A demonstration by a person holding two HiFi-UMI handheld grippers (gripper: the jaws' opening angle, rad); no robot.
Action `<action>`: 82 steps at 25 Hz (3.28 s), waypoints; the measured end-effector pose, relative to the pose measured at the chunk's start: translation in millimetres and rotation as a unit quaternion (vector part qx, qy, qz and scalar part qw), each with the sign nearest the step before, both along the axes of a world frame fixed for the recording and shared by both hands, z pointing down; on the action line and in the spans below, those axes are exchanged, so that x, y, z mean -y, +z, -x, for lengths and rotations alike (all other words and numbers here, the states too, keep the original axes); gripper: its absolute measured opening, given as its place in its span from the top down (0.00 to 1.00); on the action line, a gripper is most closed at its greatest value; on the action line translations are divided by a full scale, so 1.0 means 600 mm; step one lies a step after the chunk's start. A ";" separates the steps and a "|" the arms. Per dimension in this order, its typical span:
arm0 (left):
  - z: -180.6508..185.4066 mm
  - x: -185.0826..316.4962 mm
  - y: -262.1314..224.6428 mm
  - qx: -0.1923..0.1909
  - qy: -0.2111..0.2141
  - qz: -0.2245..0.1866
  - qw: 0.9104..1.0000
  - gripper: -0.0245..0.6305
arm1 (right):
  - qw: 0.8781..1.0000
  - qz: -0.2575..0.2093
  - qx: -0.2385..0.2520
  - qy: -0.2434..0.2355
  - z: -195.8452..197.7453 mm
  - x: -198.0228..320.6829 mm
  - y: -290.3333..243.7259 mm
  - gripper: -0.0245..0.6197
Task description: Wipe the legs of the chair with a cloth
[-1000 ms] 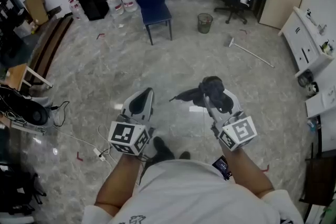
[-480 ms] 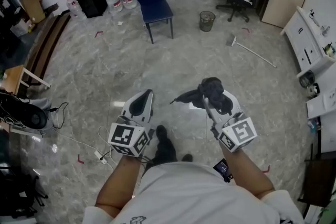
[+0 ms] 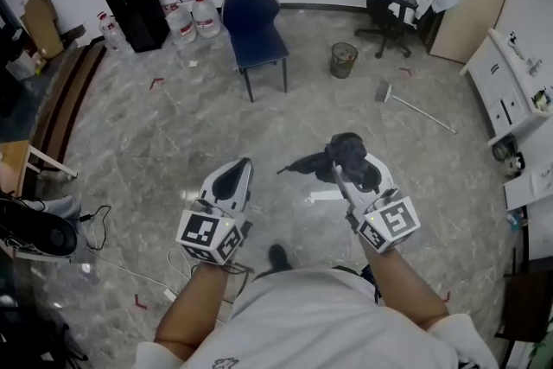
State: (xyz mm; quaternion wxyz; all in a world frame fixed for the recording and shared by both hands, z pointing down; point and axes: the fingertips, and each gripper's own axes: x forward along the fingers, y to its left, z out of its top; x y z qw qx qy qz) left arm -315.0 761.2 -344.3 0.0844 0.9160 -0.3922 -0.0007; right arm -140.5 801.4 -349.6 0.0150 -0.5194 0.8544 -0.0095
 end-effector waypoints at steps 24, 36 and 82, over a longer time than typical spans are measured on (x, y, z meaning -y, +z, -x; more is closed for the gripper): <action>-0.278 0.708 -0.049 -0.049 -0.036 -0.060 0.996 0.95 | 0.994 -0.024 -0.014 -0.105 -0.263 0.747 0.005 0.75; -0.283 1.100 0.028 -0.062 -0.049 -0.060 0.995 0.95 | 0.991 0.001 -0.031 -0.133 -0.267 1.138 0.078 0.75; -0.464 1.961 1.380 0.044 -0.021 -0.064 0.997 0.95 | 0.900 0.347 -0.188 -0.184 -0.340 1.897 2.079 0.75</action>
